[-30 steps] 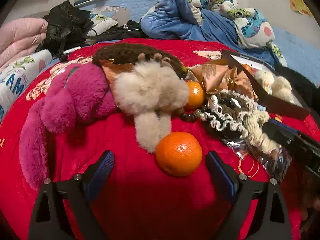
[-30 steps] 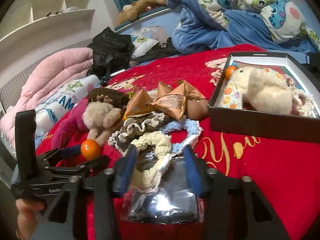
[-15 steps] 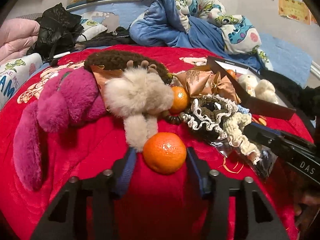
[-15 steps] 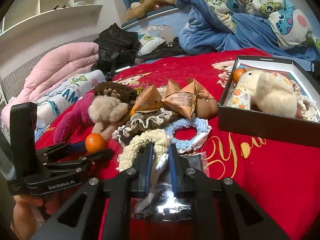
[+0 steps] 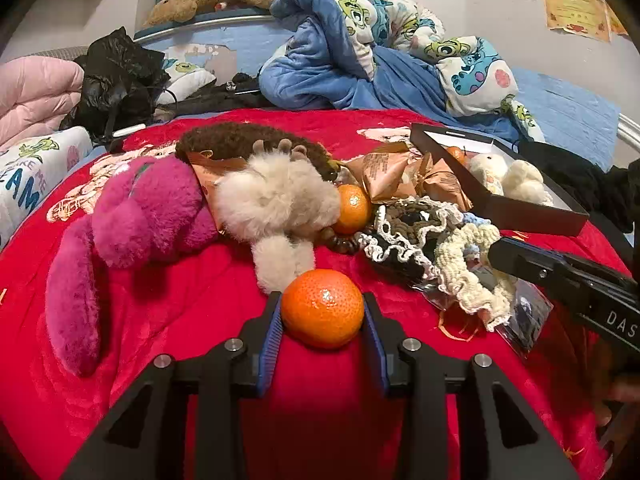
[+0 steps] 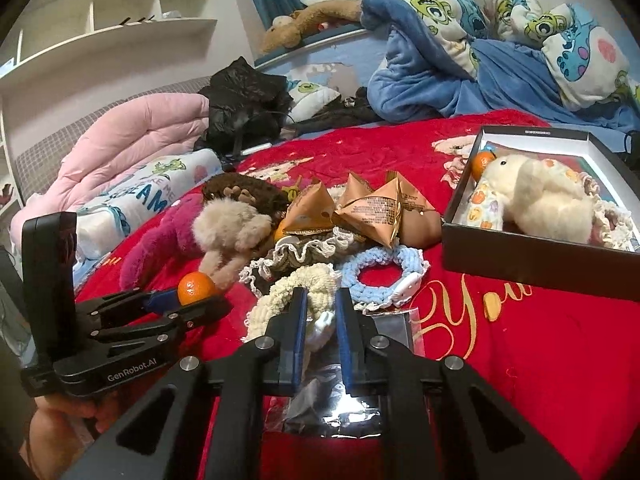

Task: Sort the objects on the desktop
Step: 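Grasp a mandarin orange with the left tool while the right tool grasps the cream lace scrunchie, then lift the orange and cream scrunchie and carry both toward the black box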

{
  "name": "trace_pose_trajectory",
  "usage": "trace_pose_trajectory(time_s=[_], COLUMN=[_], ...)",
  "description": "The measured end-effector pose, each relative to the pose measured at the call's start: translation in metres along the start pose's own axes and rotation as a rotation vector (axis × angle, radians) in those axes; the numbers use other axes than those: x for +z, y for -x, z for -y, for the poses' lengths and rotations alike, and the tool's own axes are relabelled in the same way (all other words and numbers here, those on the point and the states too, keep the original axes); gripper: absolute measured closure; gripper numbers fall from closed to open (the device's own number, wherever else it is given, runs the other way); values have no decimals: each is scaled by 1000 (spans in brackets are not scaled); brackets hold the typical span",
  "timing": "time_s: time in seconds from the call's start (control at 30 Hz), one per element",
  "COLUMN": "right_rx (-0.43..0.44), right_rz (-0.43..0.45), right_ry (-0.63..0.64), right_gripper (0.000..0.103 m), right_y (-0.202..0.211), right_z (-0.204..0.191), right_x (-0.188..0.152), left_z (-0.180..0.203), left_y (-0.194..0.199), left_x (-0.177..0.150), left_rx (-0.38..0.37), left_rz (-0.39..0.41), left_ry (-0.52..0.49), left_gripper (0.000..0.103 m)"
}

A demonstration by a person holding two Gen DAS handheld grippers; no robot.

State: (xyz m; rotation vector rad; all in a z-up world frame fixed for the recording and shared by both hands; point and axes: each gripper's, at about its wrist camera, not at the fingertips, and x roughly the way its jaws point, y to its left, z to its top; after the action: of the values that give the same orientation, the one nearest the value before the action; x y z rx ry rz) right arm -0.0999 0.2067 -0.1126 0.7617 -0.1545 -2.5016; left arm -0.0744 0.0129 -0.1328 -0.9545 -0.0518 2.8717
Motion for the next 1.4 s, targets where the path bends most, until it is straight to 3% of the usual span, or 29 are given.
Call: trace_pose_trajectory(time_s=[0.37,0.6,0.7,0.8,1.07,1.13,1.4], right_rx=[42,51,76,65,87,98,110], right_rz=[51,-8,-13,-39,-108,-126,-143], right_ry=[-36,-124,-113,-85,-66,-55,-76], right_gripper=[95,91,90,82,80,85,92], right_y=[19,11,10,5,-8,-12,-16], right_z=[2,17,14,8,3,2,7], right_x=[-4,-6,-7,-7,-8,-8,-11], left_z=[7,4,3,3,1,1,0], left_y=[15,17,17,17,16,17,17], left_x=[-10,-13,-13,-13,-12,-13,-12], left_rx=[7,11,7,5,-3,-2,-4], left_rz=[23,23,24,25,26,27,29], left_ry=[-21,-9,-2,1,9,9,11], left_gripper=[64,64,64,64,64,64,64])
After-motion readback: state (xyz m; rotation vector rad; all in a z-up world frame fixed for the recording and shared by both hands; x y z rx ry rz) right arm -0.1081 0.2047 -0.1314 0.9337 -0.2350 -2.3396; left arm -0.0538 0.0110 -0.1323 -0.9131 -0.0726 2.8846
